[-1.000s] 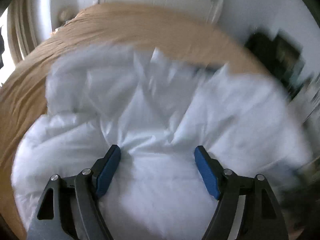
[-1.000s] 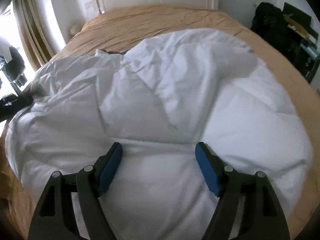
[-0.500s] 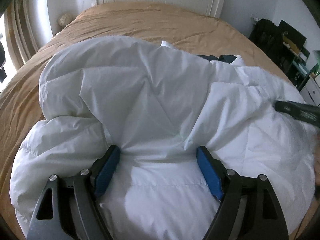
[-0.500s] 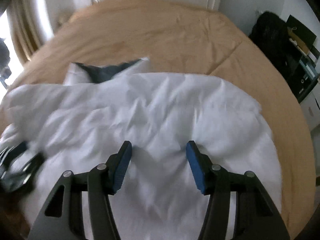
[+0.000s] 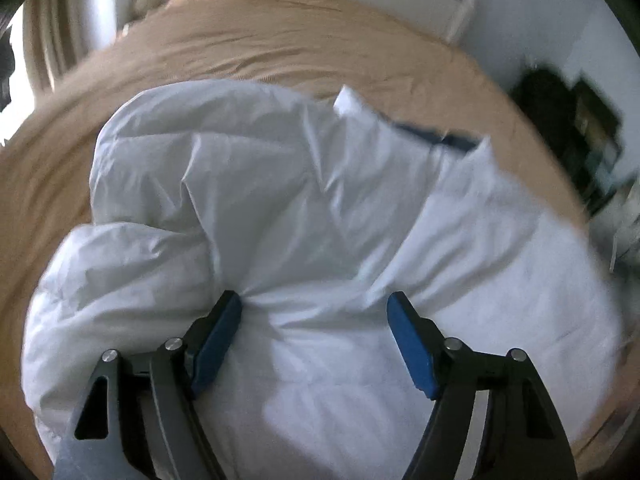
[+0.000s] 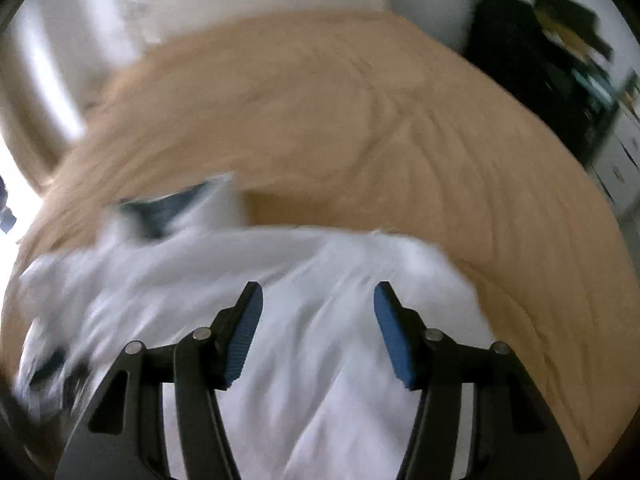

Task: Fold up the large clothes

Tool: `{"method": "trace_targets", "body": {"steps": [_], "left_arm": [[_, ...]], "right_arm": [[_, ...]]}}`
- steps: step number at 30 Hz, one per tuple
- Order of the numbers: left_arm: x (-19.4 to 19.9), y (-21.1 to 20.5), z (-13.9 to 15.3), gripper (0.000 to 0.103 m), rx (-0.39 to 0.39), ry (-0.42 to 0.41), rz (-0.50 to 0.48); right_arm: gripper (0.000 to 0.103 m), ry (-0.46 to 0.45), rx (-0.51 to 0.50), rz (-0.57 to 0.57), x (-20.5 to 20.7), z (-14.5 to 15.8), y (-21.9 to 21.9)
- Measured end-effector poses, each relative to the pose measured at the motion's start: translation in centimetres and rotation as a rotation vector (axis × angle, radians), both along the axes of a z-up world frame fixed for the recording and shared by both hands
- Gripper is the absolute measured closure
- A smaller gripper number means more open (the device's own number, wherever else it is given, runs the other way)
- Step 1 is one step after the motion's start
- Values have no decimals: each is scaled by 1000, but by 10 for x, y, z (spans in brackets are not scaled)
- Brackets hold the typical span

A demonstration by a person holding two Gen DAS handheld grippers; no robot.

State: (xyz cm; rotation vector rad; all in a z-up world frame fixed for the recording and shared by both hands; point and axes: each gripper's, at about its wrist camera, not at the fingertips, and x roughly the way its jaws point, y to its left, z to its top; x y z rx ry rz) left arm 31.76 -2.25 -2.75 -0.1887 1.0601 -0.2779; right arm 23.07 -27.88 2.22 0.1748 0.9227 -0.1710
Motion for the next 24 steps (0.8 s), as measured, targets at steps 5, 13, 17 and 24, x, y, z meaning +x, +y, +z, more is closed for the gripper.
{"method": "trace_targets", "body": {"steps": [5, 13, 17, 24], "left_arm": [[35, -17, 19, 26, 103, -92, -37], [103, 27, -26, 25, 289, 23, 108], [110, 73, -27, 26, 328, 69, 209], [35, 121, 55, 34, 28, -81, 274]], "right_arm": [[42, -6, -121, 99, -68, -17, 39], [43, 57, -108, 49, -58, -60, 15], [43, 68, -157, -27, -63, -65, -6], [41, -28, -159, -85, -106, -18, -23]]}}
